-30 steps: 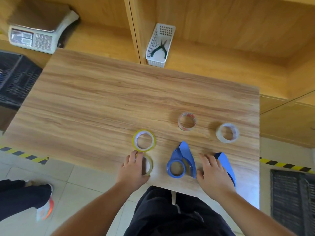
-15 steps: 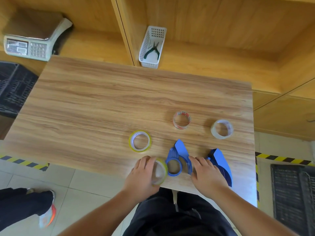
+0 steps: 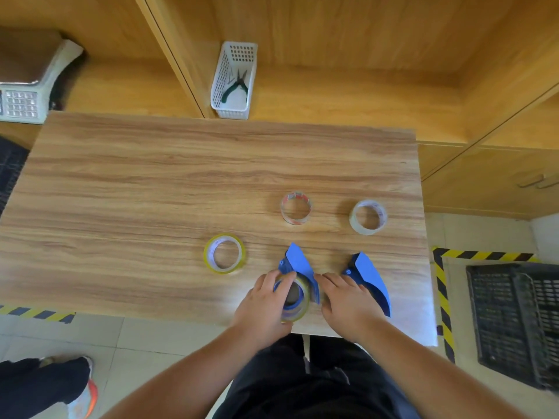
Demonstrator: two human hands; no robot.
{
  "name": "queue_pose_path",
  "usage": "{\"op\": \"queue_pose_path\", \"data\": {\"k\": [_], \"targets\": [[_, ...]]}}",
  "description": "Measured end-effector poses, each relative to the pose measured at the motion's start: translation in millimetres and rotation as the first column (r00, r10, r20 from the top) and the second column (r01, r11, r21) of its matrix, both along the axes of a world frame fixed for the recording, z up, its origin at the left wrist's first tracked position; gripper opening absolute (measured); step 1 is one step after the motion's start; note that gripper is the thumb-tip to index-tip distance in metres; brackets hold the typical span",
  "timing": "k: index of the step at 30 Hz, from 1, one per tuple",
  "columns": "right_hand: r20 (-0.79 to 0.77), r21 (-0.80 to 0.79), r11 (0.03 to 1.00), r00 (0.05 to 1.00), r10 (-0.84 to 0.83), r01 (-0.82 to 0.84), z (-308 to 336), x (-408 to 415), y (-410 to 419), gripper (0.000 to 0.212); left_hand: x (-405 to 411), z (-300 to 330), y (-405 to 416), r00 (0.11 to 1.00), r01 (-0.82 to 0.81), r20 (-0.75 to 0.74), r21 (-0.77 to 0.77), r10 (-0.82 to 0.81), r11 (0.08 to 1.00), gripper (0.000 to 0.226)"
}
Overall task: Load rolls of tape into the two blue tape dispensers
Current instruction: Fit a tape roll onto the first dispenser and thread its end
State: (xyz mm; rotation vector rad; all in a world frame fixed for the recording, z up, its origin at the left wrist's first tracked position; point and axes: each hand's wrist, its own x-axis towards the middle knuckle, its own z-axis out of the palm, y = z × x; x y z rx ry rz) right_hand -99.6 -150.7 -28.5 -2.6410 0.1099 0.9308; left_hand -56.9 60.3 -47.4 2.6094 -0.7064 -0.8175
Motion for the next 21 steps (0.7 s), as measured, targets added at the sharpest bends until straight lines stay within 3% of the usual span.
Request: {"op": "queue_pose_path", "data": {"k": [11, 21], "targets": [[0.003, 0.053, 0.996, 0.997, -0.073, 0.073, -1.9, -2.1, -3.7, 0.06, 2.4, -12.5, -3.9, 0.993, -0.103, -0.05, -0.002, 0.103, 0.995, 0.104], [-0.052, 0.064, 0.998, 0.998, -0.02, 0.023, -3.5, -2.1, -0.2, 0.066, -1.4, -23.7, -11.0, 0.979, -0.19, -0.07, 0.042, 0.193, 0.981, 0.095]]}}
